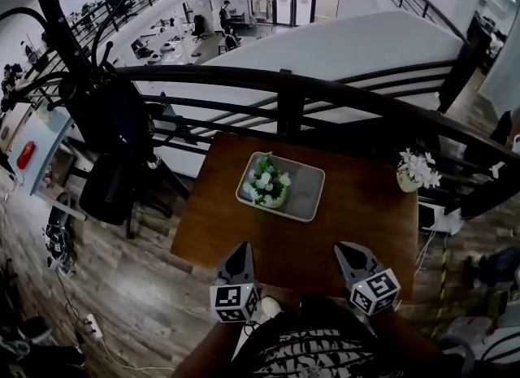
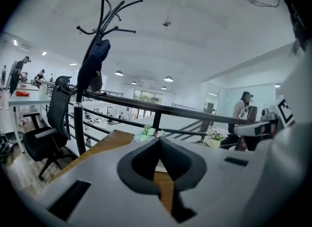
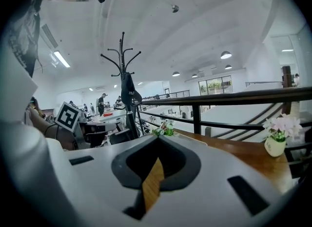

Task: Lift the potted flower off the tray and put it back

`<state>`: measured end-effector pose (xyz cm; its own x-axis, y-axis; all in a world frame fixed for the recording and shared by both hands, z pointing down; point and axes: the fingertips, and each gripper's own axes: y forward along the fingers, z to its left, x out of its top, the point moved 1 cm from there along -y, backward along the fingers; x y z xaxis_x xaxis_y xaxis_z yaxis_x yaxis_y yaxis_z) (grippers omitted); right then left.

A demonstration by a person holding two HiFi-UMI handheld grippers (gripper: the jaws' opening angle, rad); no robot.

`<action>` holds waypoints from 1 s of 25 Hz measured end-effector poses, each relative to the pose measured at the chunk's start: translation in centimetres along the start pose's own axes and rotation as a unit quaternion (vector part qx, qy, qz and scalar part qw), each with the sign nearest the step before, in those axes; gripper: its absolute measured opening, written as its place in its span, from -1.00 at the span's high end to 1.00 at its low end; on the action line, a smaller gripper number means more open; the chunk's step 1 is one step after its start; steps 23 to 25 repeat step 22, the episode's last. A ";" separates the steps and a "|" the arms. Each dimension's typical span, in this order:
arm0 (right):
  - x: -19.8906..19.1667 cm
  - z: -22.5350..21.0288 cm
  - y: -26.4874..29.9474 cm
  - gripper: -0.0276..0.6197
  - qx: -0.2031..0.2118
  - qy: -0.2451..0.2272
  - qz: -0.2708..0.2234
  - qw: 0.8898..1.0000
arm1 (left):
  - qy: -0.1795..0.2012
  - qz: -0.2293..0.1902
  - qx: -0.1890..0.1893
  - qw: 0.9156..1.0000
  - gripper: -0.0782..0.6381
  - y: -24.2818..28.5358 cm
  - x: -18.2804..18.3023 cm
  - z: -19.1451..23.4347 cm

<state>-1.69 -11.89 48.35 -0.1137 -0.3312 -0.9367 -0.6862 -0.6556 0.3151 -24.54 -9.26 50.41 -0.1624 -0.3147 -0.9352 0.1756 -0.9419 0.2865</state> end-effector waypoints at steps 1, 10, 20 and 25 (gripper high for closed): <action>0.0 0.1 0.0 0.94 -0.001 0.000 -0.002 1.000 | -0.001 0.001 -0.003 1.000 0.76 0.1 0.1 -0.1; 1.2 0.7 -0.3 0.94 -0.007 0.003 -0.019 1.000 | 0.006 -0.007 -0.011 1.000 0.76 0.4 0.7 -0.3; 1.7 2.1 0.3 0.94 0.002 0.000 -0.019 1.000 | -0.002 -0.018 0.000 1.000 0.76 -0.8 1.1 1.0; 1.8 2.5 0.5 0.94 0.003 -0.002 -0.016 1.000 | -0.002 -0.020 0.002 1.000 0.76 -1.1 1.2 1.3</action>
